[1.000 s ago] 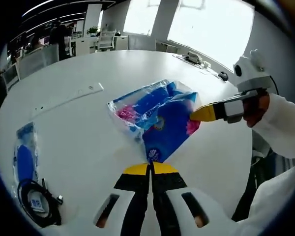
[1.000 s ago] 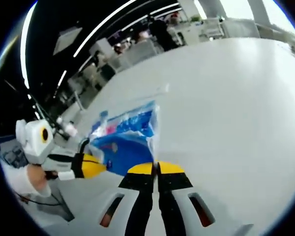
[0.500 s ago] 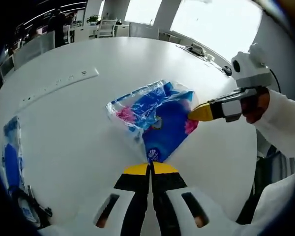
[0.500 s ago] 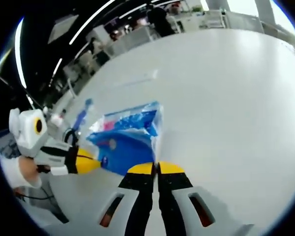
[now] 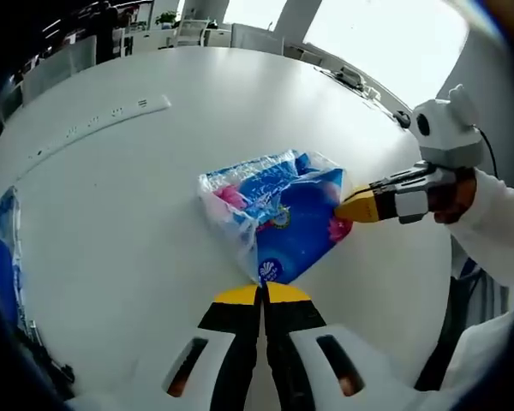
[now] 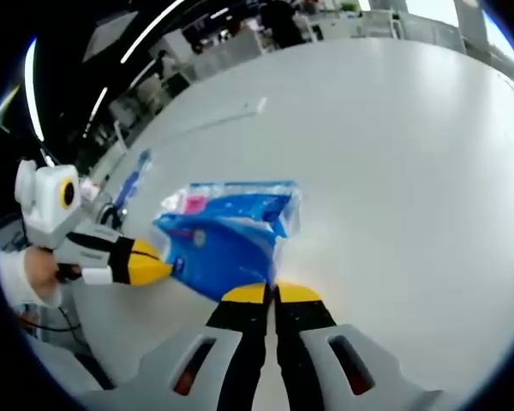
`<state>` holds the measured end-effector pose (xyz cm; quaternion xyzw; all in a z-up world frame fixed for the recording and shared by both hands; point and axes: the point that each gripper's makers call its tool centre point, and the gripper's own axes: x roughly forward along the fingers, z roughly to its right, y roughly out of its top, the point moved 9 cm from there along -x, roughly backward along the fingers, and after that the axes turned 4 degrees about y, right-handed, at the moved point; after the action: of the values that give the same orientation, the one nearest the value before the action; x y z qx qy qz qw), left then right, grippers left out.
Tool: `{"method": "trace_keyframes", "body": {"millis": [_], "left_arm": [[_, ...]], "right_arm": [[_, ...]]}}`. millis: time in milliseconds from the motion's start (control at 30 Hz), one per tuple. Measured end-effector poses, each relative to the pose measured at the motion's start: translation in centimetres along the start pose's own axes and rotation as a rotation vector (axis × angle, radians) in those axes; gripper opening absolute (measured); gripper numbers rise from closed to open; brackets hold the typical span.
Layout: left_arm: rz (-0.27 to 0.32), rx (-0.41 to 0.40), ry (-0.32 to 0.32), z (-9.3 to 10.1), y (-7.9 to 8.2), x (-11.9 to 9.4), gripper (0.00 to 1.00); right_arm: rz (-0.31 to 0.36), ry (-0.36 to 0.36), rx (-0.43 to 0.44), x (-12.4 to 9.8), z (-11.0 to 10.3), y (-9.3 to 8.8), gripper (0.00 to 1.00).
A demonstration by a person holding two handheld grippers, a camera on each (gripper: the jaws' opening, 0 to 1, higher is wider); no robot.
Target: Arrange the tabletop items into an orderly group along one side of the table until the central work area is clear of visible clutter.
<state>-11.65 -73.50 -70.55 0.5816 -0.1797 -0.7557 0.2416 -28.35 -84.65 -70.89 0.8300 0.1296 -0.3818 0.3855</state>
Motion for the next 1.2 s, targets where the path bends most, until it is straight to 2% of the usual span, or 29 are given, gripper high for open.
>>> {"method": "trace_keyframes", "body": {"millis": [367,767,933,1200], "left_arm": [[0.026,-0.005,0.001,-0.08,-0.14,0.03,0.00],[0.058,-0.016,0.022,0.13,-0.46,-0.01,0.00],[0.074,0.023,0.049,0.51,-0.63,-0.03,0.00],[0.089,0.015,0.068,0.56,-0.74,0.05,0.00]], "right_arm": [[0.059,-0.025,-0.061,0.11,-0.26,-0.50,0.00],[0.076,-0.015,-0.056,0.06,-0.13,-0.47,0.00],[0.086,-0.016,-0.044,0.03,-0.09,-0.55,0.00],[0.089,-0.013,-0.047,-0.02,-0.14,-0.61,0.00]]}}
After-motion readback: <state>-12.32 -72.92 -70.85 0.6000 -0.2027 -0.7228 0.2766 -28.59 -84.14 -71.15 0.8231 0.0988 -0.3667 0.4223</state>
